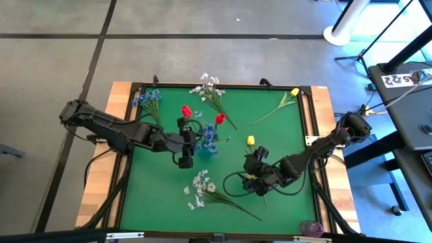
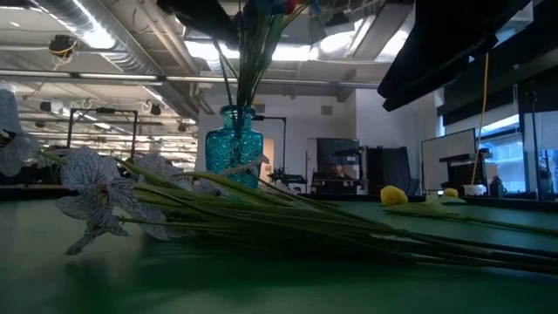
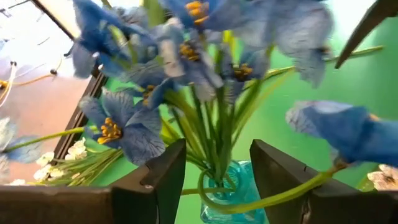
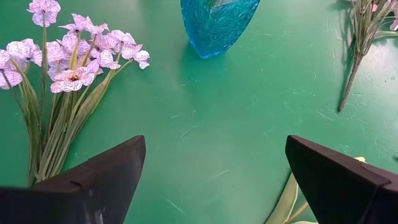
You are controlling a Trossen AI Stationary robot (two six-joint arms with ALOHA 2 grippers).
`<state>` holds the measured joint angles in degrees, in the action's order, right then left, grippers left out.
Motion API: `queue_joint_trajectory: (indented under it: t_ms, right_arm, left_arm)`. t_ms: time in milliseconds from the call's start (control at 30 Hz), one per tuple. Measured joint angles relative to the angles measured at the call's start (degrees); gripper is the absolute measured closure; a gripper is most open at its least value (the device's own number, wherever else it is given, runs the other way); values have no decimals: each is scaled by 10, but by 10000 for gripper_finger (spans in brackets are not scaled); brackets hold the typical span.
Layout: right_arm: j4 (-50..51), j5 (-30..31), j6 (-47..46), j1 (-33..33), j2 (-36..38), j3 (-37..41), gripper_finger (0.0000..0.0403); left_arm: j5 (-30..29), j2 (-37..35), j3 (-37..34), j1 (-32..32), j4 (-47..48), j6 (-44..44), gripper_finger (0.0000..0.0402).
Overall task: Sort flowers into vase by color
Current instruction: Put the blue flowers into the blue vase
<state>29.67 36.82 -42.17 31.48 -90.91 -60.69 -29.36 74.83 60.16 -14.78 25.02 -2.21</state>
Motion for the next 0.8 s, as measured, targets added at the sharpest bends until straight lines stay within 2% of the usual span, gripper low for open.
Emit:
queue_joint_trajectory:
  t_ms: [167,367,667,800]
  right_arm:
    - [0,0,0,0,0,0,15]
    - [0,-2,0,0,0,0,15]
    - [0,-4,-2,0,0,0,15]
    - [0,-6,-12,0,0,0,15]
  left_arm:
    - [0,0,0,-2,-2,14,219]
    - [-18,-10,0,-9,9,44,194]
    - [-80,-43,0,-70,43,84,188]
    - [-86,-69,0,-96,88,66,189]
